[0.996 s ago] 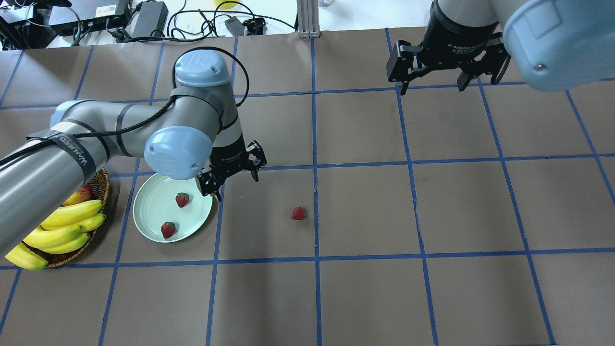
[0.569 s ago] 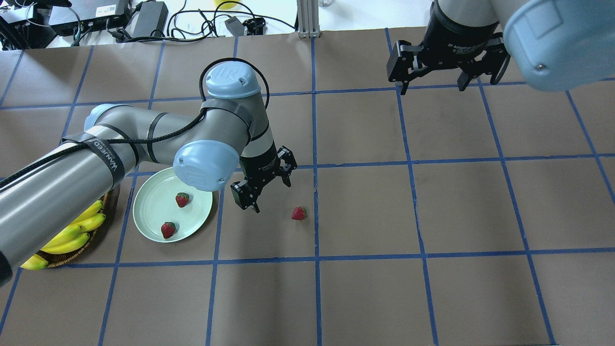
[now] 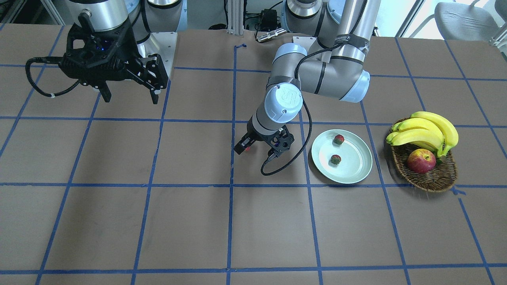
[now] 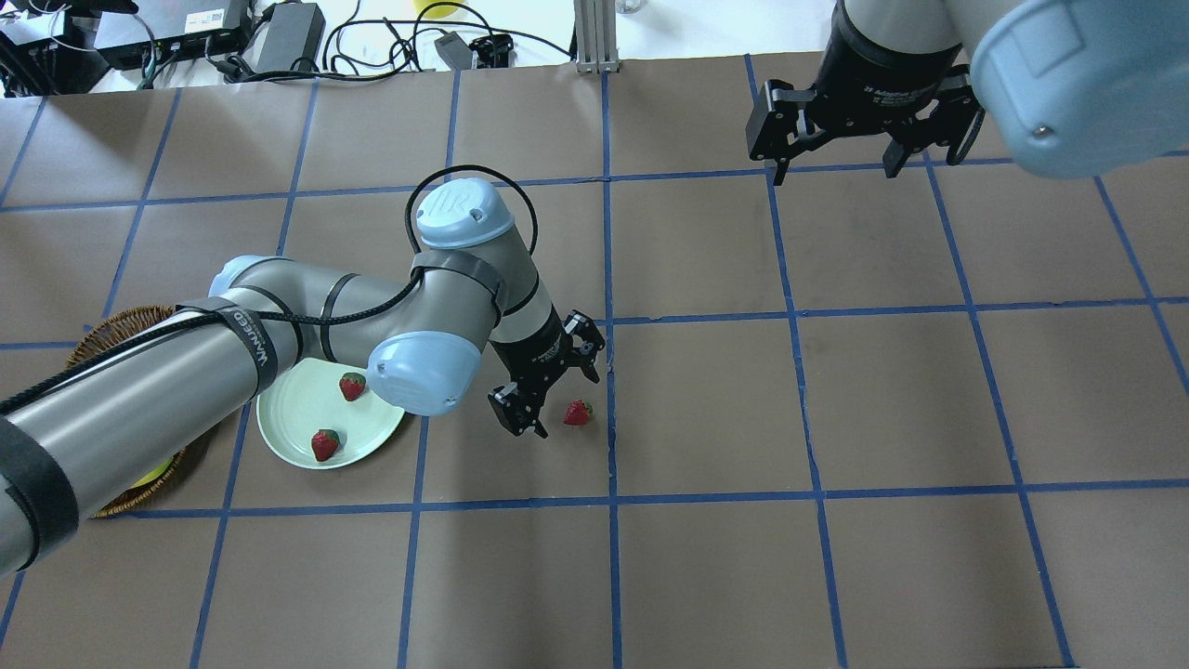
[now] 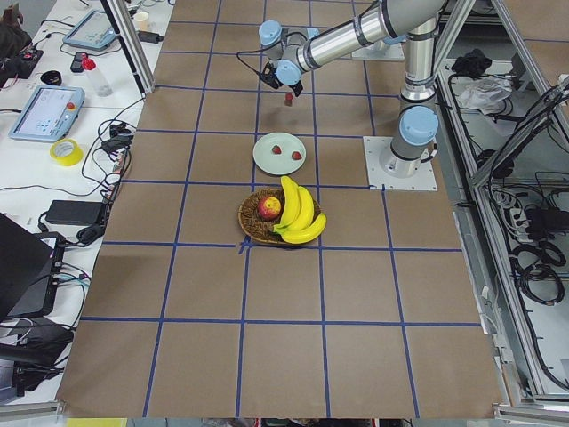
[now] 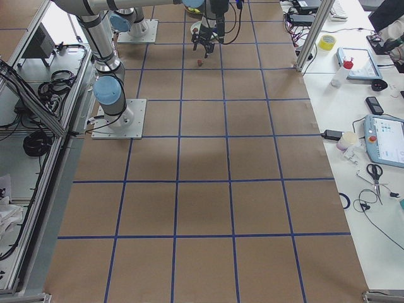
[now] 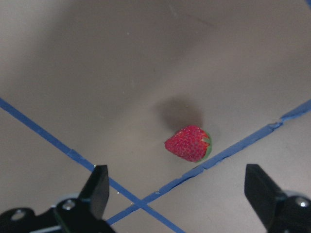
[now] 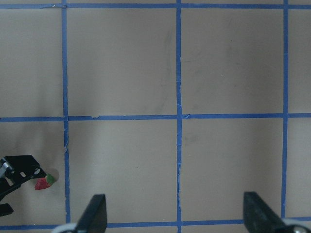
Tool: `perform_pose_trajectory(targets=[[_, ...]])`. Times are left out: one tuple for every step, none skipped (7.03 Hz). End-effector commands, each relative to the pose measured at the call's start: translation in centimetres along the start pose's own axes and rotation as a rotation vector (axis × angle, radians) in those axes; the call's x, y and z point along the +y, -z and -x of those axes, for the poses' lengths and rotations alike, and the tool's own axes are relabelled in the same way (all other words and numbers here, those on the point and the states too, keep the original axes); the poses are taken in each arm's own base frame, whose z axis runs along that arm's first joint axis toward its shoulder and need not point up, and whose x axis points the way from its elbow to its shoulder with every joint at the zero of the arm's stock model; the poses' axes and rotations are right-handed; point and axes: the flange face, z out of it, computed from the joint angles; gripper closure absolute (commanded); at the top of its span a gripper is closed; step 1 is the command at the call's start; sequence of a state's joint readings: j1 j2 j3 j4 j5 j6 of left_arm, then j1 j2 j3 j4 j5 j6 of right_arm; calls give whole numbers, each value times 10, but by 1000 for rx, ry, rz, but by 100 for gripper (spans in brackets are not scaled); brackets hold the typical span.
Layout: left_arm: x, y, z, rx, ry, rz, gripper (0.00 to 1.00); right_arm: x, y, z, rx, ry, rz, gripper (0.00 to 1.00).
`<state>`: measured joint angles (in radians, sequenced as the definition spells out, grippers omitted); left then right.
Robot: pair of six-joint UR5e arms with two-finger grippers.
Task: Collect all strawberries into plate
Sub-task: 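Move the left gripper to the last strawberry and grasp it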
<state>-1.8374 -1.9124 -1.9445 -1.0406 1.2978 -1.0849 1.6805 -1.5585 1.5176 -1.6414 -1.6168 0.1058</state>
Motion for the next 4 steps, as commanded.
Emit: perform_pose_trajectory(targets=[[-7,-24,-2,-7,16,23,0,0,0,0,0,1,1,0],[-9,-26,-4,-11,15,18,0,0,0,0,0,2,1,0],[-10,-24,-8,12,10,11,28,0,0,0,0,1,1,0],[-11,-25,-7,8,9,4,99,1,0,1,0,2,1,0]])
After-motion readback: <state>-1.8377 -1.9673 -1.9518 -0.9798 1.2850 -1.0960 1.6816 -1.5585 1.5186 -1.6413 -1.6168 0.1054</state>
